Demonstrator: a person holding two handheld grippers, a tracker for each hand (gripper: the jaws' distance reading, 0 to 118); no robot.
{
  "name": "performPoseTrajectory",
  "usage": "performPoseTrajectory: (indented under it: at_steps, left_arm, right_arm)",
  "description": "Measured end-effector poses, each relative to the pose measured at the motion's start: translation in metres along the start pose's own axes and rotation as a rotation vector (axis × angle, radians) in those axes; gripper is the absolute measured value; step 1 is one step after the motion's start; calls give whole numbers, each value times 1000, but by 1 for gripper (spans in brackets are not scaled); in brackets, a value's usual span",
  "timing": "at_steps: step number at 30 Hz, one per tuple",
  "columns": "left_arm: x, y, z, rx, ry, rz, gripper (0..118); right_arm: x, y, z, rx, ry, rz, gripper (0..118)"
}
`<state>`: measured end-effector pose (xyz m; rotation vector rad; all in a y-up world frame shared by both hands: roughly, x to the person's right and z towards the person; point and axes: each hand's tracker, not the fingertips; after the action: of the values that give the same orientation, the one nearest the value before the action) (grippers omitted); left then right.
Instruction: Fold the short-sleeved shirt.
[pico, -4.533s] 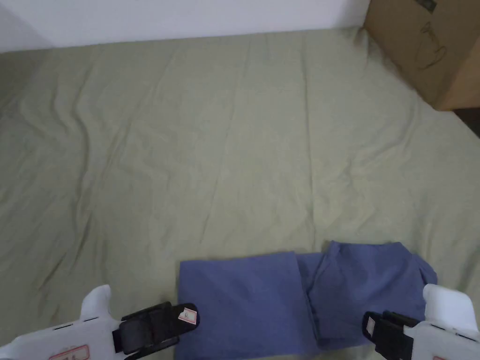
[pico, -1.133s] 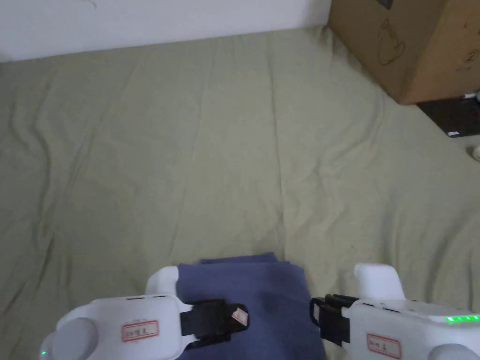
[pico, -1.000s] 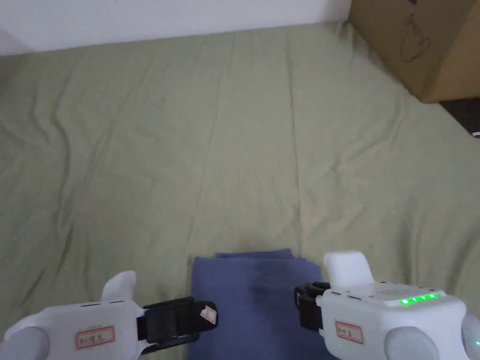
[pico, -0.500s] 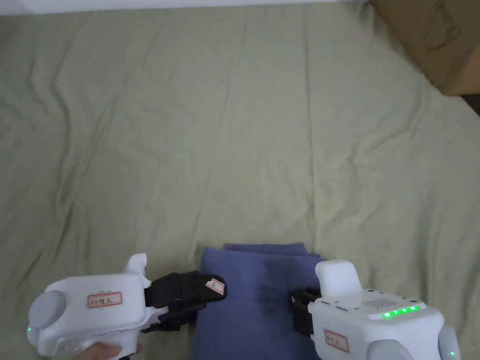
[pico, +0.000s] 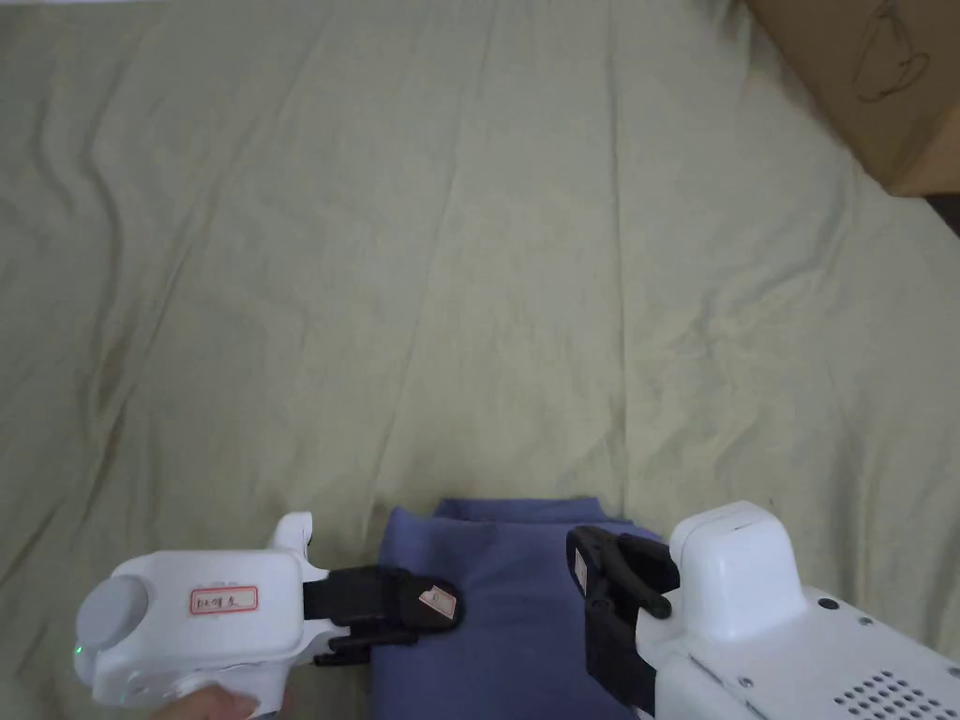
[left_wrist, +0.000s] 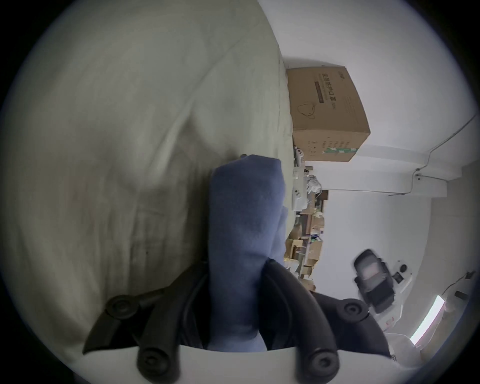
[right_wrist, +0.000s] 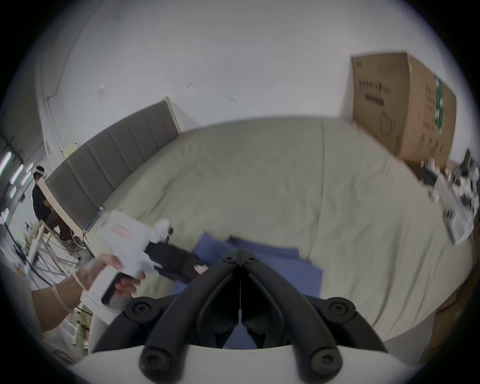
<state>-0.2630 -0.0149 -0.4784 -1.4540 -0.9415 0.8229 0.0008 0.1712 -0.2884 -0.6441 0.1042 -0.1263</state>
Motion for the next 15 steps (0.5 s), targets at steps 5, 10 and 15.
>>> performPoseTrajectory:
  at_steps: [5,10,15]
  left_arm:
    - [3,-5,23,35,10,-32,26]
    - [-7,10,95,131,109,-46,26]
    - [-15,26,201,232,321,-83,26]
  right_arm:
    - [-35,27,25,140,-12,131,2]
    - [-51,40,13,171,-3,123,2]
    - [-70,48,0,209,-55,162,2]
